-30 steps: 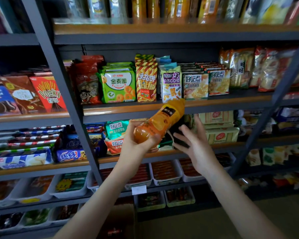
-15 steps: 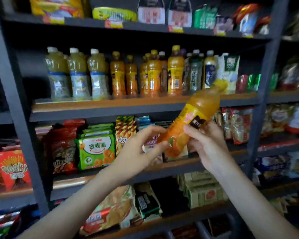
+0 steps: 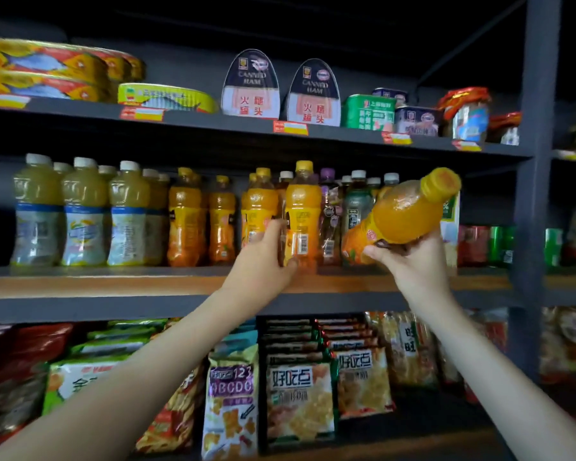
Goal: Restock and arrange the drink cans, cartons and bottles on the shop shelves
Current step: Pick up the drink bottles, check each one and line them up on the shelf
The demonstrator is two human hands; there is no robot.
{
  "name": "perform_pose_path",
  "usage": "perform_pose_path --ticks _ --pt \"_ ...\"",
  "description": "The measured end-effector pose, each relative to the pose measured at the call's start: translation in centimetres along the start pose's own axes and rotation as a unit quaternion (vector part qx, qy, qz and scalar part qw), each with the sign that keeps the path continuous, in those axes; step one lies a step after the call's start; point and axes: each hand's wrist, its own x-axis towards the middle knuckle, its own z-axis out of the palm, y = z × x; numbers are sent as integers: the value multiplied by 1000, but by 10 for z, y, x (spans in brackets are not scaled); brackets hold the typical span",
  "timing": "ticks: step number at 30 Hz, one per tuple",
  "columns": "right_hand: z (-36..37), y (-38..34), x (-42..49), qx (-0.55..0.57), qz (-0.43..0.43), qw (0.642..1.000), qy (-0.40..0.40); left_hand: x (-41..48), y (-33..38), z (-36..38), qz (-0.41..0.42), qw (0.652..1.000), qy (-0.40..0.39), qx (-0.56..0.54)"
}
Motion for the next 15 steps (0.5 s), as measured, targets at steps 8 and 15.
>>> perform_pose_path --ticks 8,15 --pt "25 36 44 -52 68 992 -88 52 -3 29 -29 999 -30 31" --pt "38 37 66 -105 96 978 -154 62 -6 36 -23 999 -43 23"
